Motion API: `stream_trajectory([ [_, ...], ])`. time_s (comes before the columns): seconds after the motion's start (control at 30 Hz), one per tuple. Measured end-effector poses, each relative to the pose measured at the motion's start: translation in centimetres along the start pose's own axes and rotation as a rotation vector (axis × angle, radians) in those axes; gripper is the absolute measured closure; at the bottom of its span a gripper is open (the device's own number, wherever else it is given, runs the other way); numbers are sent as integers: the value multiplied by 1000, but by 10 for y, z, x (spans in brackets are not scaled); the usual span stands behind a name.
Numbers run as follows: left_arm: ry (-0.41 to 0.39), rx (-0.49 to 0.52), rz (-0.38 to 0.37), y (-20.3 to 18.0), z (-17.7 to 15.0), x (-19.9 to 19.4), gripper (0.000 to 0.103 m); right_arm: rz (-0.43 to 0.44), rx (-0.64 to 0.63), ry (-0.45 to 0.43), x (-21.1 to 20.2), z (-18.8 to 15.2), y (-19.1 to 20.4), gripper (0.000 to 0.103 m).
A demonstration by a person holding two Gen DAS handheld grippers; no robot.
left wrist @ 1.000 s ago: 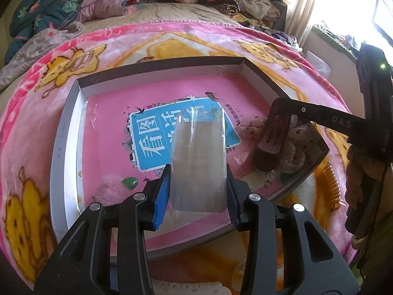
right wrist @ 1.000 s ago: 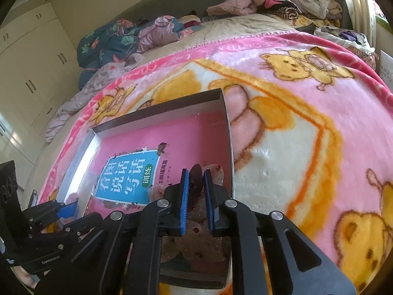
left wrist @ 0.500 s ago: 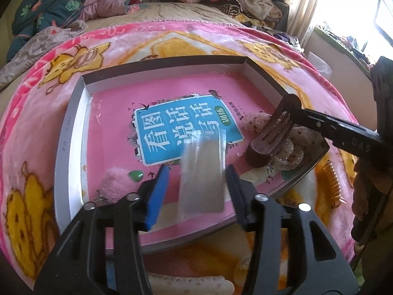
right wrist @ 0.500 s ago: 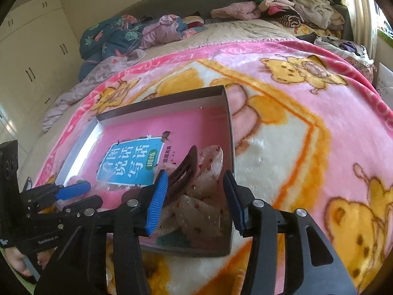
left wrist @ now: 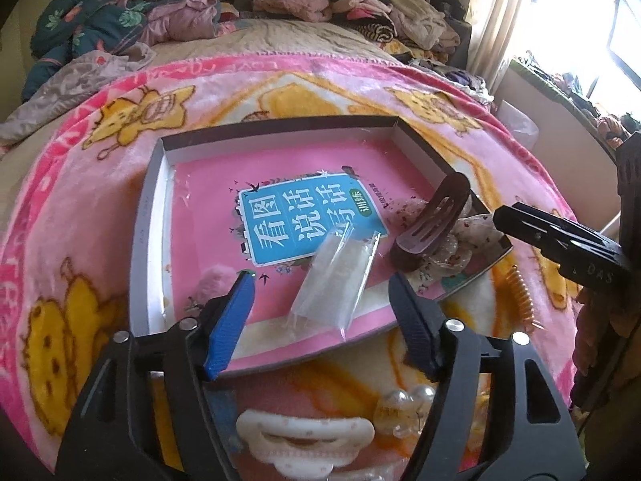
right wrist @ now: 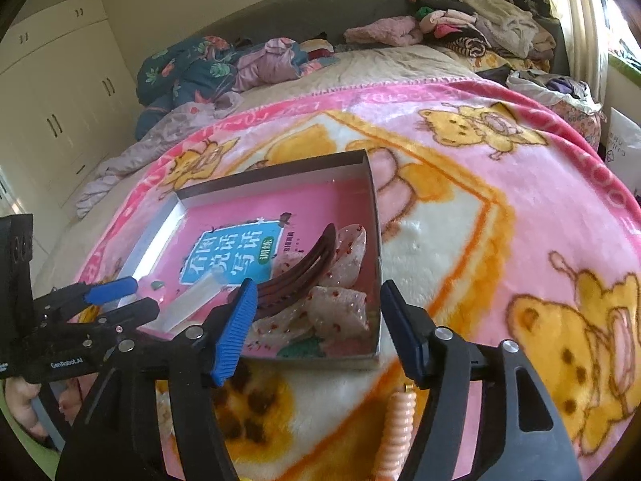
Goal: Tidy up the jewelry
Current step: 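Lift both open tools away from the tray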
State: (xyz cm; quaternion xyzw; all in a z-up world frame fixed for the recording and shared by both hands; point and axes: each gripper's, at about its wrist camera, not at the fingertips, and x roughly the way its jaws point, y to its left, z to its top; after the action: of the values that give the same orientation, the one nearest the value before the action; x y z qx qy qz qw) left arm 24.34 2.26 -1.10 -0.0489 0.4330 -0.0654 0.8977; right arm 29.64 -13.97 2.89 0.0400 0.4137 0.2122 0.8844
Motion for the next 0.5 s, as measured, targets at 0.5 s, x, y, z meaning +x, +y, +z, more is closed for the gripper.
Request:
stream_trajectory([
  [0.5,-57,-23,36,3,-19,-45,18,-38,5,-46,-42,-16,11,16],
])
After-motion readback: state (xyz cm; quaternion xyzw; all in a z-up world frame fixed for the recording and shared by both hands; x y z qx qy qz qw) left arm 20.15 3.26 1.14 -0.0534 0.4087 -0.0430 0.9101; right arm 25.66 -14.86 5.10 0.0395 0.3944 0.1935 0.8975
